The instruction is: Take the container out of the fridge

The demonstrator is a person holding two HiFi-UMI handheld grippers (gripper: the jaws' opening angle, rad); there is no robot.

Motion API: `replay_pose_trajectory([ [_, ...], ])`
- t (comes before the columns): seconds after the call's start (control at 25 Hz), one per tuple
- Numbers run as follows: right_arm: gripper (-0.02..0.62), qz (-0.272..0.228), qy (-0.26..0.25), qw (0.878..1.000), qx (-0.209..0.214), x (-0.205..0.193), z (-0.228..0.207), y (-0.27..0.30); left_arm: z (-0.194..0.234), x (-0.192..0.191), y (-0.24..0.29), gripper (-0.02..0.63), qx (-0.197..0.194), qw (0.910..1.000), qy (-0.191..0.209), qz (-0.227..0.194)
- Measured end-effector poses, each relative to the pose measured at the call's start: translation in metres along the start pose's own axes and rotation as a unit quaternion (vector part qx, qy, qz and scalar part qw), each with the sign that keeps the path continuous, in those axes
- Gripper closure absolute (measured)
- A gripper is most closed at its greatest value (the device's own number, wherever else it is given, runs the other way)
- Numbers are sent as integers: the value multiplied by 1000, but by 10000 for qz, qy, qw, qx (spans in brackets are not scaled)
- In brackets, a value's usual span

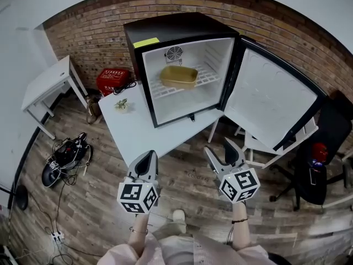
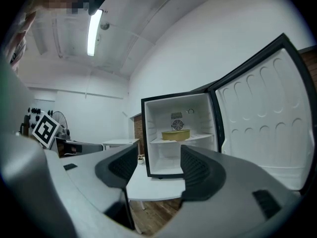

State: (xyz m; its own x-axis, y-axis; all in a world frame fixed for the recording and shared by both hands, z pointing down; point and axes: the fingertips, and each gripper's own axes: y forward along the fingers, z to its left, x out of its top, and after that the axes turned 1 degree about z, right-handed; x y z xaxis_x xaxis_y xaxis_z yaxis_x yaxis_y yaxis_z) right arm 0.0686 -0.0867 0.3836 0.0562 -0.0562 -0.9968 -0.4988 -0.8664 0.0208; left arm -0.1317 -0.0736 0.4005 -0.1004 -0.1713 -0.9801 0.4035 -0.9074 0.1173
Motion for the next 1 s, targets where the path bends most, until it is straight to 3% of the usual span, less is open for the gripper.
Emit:
replay_pose_trajectory([
  [0.56, 336, 165, 60, 9998, -98, -13, -9, 34, 20, -2, 39, 615, -182, 9998, -29, 116],
  [1.0, 336, 158, 39, 9999, 48, -5, -31, 80, 45, -10, 76, 615, 91, 9994, -231, 247],
])
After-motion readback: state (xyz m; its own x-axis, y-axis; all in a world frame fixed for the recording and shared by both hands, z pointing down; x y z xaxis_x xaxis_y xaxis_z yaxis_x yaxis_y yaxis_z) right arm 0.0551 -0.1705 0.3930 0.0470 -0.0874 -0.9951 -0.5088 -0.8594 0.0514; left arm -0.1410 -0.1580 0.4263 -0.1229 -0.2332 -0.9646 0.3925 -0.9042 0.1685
